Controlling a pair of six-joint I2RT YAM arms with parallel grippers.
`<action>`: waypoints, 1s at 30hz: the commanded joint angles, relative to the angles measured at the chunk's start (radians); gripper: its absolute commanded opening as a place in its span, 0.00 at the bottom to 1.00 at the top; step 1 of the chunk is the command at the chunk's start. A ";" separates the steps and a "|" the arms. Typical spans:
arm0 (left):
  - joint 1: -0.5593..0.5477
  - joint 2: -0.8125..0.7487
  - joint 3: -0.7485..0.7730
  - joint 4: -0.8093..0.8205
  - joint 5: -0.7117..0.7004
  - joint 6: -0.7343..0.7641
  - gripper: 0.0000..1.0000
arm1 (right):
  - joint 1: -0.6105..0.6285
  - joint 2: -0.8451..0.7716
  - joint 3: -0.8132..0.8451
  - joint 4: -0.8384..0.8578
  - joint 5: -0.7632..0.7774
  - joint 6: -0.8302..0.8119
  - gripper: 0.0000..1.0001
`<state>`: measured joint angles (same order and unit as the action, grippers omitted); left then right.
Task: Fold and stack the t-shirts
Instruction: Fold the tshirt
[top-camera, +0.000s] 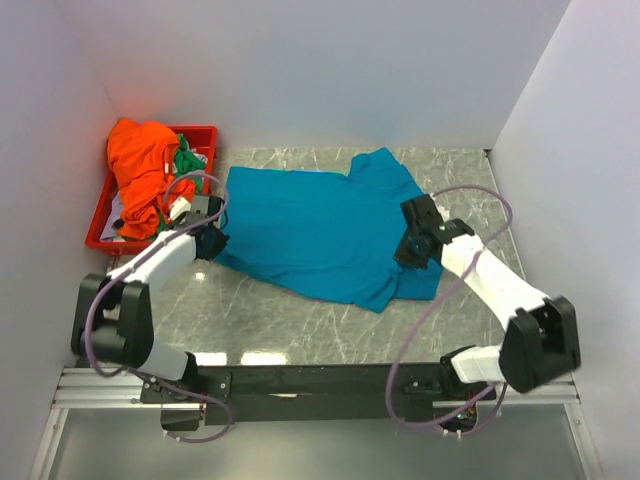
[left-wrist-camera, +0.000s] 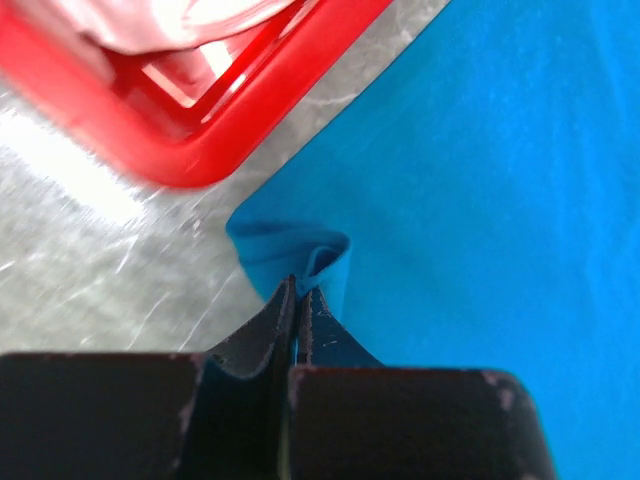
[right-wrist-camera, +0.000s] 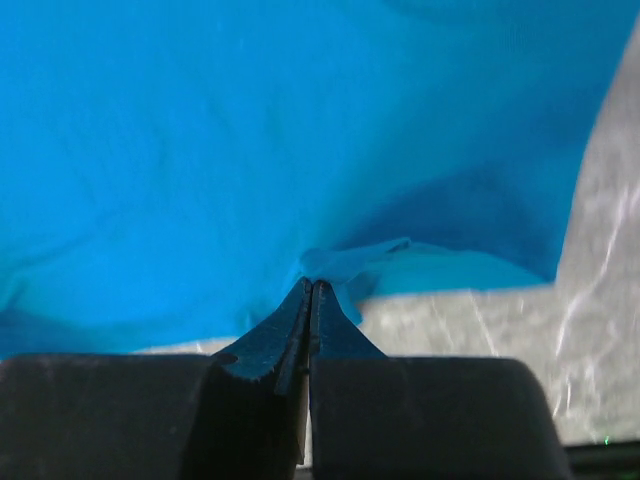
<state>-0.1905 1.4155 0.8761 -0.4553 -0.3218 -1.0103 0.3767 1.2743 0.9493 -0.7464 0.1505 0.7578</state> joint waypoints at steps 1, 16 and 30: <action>-0.004 0.071 0.083 0.007 -0.011 0.022 0.01 | -0.058 0.075 0.095 0.094 -0.040 -0.101 0.00; 0.023 0.234 0.251 -0.032 -0.020 0.021 0.01 | -0.193 0.280 0.318 0.110 -0.115 -0.198 0.00; 0.068 0.260 0.279 -0.031 -0.003 0.035 0.01 | -0.268 0.355 0.399 0.117 -0.147 -0.218 0.00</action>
<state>-0.1310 1.6657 1.1149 -0.4854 -0.3206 -1.0042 0.1314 1.6268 1.3090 -0.6579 0.0071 0.5564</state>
